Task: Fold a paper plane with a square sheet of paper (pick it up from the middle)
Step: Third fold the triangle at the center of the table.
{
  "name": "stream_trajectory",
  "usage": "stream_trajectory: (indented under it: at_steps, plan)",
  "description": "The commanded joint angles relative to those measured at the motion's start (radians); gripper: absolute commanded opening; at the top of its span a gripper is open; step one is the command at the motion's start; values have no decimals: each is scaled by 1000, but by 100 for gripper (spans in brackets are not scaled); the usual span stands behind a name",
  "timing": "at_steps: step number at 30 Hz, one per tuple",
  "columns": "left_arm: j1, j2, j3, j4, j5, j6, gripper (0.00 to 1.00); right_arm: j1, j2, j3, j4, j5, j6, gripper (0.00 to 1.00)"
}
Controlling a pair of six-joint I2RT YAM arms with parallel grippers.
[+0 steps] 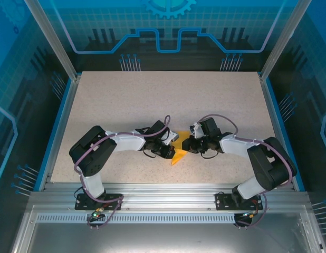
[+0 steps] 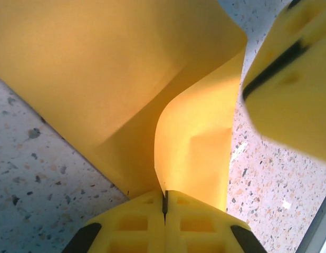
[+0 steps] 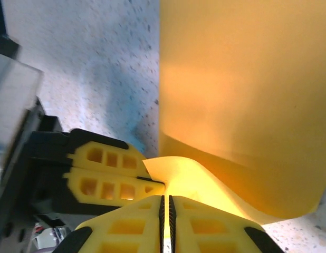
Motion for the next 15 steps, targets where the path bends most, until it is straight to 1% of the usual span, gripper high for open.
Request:
stream_trajectory:
  at_steps: [1,5,9,12,15]
  plan:
    - [13,27,15,-36,-1,20,0,-33,10,-30,39,-62,-6,13]
    - [13,29,18,-37,-1,19,0,-38,52,-33,58,-64,-13,13]
    - [13,29,17,-40,-1,20,0,-65,116,-26,56,-51,-34,12]
    - [12,30,15,-42,-2,21,0,-79,139,-12,-20,-8,-62,12]
    - [11,30,14,-43,-2,21,0,-90,141,3,-56,-30,-72,12]
